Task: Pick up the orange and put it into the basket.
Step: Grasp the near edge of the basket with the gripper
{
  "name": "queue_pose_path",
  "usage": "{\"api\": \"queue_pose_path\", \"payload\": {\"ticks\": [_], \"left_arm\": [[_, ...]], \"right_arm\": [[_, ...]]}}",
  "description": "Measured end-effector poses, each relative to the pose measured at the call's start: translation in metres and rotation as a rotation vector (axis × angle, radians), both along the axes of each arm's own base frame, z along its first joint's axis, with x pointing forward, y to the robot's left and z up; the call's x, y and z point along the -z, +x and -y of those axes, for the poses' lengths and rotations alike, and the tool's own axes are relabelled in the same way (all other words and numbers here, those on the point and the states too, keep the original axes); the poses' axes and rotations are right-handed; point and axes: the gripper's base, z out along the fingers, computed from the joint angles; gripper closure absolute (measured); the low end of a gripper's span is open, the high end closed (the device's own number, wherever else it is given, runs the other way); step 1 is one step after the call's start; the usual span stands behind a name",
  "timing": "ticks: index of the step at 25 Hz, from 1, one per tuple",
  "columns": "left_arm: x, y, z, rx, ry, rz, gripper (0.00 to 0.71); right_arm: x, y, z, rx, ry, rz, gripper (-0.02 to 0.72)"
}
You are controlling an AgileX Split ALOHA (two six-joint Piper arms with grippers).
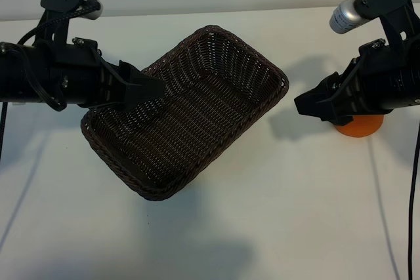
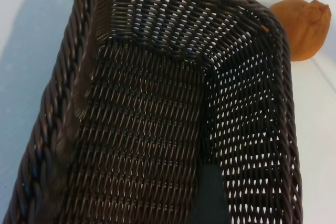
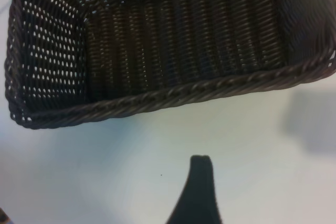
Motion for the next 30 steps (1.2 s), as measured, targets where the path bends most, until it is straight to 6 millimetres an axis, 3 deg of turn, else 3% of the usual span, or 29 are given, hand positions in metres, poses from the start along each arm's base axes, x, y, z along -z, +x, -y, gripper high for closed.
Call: {"api": "queue_pose_path", "payload": {"ticks": [30], "left_arm": [[0.0001,-0.0006,0.0004,0.005,-0.002,-0.005,0.128]], "right_arm": [[-0.0006,0.0014,0.0006,0.011,-0.001,0.014,0.106]]}}
